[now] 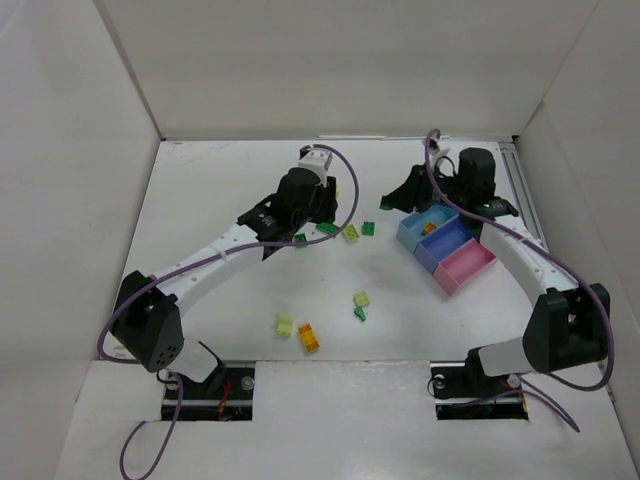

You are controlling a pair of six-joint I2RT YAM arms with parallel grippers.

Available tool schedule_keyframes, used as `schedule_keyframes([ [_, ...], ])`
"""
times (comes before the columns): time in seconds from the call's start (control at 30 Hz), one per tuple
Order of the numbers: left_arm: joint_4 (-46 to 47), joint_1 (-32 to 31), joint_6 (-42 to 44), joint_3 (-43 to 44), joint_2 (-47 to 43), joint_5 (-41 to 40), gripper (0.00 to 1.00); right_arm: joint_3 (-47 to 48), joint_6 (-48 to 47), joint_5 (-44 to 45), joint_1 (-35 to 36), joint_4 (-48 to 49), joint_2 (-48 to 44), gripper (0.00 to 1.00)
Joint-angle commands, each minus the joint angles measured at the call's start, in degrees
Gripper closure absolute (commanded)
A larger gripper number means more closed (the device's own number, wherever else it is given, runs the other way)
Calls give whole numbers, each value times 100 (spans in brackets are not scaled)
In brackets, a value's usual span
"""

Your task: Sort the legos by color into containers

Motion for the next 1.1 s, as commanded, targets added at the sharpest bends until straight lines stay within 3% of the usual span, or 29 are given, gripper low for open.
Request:
schedule_keyframes([
  [0.0, 70, 225, -229, 215, -60, -223, 100, -272, 13, -174, -498, 65, -488, 100],
  [0.17, 70, 225, -106, 48, -165, -276, 100, -598, -144, -9, -1263, -390, -657, 100],
  [0.23, 70, 225, -53, 48, -165, -215, 100, -423, -442, 919, -1326, -1291, -657, 100],
  [0.27, 122, 225, -53, 48, -218, -110, 100, -362, -444, 2012, -1326, -1480, -657, 100],
  [0.37, 175, 225, 61, -5, -218, 75, 100, -309, -444, 3206, -1326, -1806, -526, 96],
  [0.63, 175, 225, 228, -66, -280, 409, 100, -431, -4, 4420, -1326, -2290, -349, 93],
  [1.03, 175, 225, 650, -66, -280, 911, 100, -704, -206, 3958, -1326, -1886, -226, 67],
  [1.07, 175, 225, 703, -66, -280, 911, 100, -704, -206, 3957, -1326, -1886, -226, 61],
])
